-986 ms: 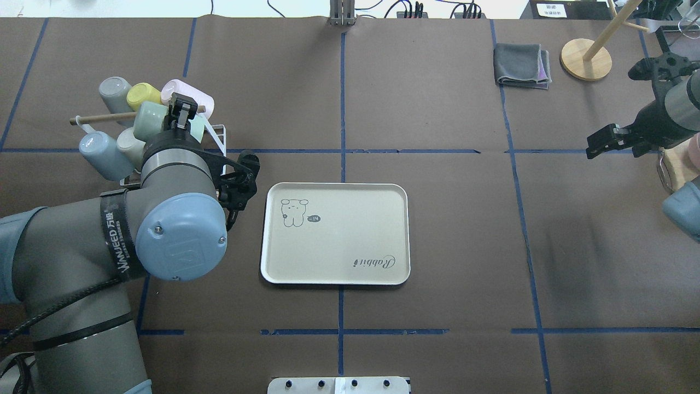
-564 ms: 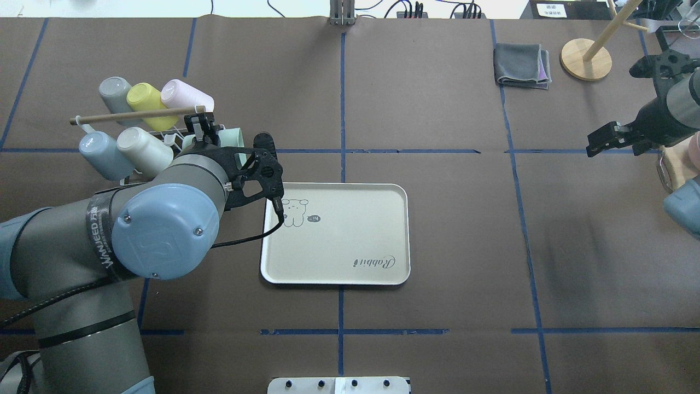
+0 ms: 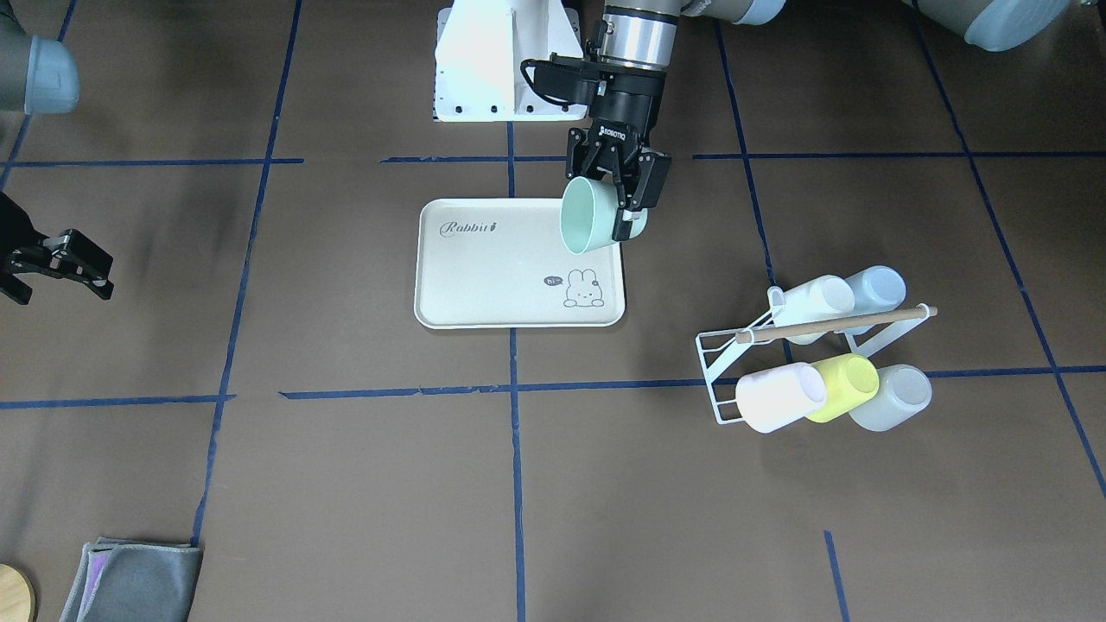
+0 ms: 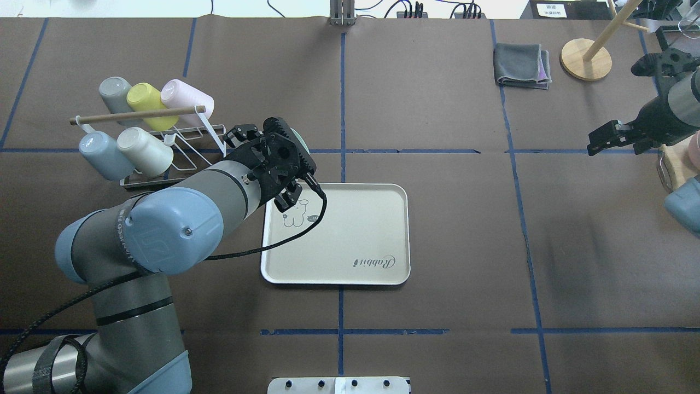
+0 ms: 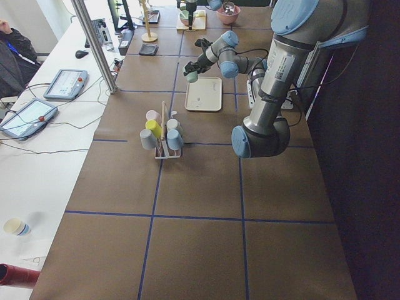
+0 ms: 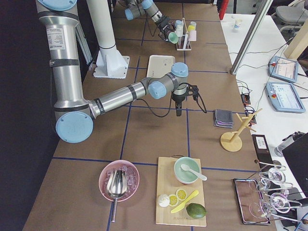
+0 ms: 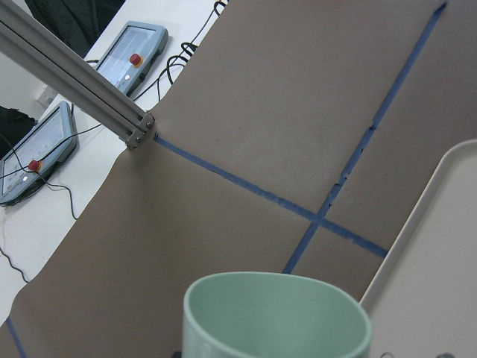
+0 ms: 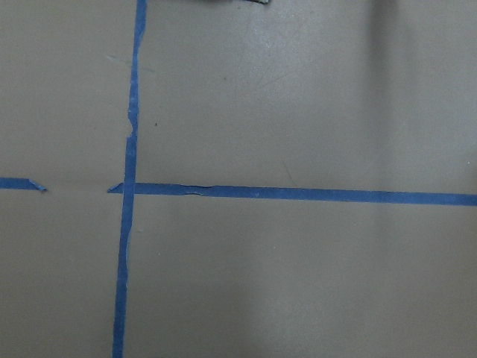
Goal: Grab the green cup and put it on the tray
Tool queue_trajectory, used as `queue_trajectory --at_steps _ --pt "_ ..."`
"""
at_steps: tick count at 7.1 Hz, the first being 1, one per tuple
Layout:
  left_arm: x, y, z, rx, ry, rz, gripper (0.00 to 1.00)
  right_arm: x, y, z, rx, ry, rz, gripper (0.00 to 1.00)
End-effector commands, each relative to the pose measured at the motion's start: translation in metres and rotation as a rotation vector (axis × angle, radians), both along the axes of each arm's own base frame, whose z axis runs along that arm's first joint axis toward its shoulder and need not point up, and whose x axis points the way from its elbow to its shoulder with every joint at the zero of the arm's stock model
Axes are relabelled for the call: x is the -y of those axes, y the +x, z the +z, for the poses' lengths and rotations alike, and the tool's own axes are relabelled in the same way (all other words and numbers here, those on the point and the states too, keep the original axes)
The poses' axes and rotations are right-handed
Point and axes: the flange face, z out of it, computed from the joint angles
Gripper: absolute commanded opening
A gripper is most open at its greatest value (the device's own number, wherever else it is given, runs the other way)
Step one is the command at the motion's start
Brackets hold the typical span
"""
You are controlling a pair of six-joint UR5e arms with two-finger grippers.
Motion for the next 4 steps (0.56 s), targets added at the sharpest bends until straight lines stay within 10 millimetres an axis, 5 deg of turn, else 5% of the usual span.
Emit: queue_trajectory --at_steps 1,4 --pt "0.004 0.026 0.015 -0.222 -0.036 -0.003 0.22 0.001 0.003 0.001 0.002 -0.002 0.005 1.0" --pt "0.009 0.069 0.068 -0.58 -0.016 0.014 0.22 0.002 0.004 0.001 0.001 -0.003 0.009 1.0"
